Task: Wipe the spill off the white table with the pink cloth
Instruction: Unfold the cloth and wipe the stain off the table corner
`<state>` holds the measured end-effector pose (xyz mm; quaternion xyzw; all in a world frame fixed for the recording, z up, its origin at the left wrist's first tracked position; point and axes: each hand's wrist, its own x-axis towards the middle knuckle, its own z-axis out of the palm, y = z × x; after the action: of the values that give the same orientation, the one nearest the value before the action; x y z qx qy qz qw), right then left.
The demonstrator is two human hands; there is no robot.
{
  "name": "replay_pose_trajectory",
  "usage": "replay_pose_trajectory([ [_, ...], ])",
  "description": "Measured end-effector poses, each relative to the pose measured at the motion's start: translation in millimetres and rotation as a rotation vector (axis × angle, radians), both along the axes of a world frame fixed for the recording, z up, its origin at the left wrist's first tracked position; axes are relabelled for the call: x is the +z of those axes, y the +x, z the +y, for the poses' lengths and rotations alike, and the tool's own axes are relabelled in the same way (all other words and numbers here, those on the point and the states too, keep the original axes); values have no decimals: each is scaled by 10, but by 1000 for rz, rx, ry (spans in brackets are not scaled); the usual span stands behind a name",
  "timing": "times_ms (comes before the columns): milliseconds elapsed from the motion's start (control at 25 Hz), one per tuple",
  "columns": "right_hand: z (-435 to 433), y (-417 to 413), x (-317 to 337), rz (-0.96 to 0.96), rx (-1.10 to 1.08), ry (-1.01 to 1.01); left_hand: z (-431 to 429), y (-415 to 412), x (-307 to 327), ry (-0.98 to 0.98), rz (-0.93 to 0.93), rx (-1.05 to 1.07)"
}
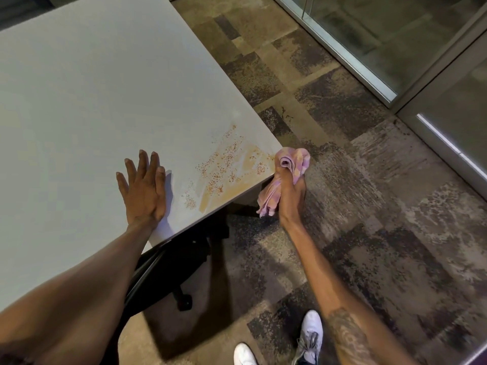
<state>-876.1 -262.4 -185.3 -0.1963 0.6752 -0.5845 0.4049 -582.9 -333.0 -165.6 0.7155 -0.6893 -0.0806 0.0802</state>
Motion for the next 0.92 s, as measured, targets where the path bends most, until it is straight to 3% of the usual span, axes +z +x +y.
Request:
replay_pose_trajectory([
  [200,28,219,0,-115,-106,-38,-14,8,-34,10,-19,2],
  [440,514,1092,-100,-172,38,-31,6,6,-4,3,-11,-9],
  [680,712,1791,-58,-285,18,-2,22,-16,45,15,8,-3],
  [920,590,1581,-55,-279,-86,5,-7,-36,77,28,19,25],
])
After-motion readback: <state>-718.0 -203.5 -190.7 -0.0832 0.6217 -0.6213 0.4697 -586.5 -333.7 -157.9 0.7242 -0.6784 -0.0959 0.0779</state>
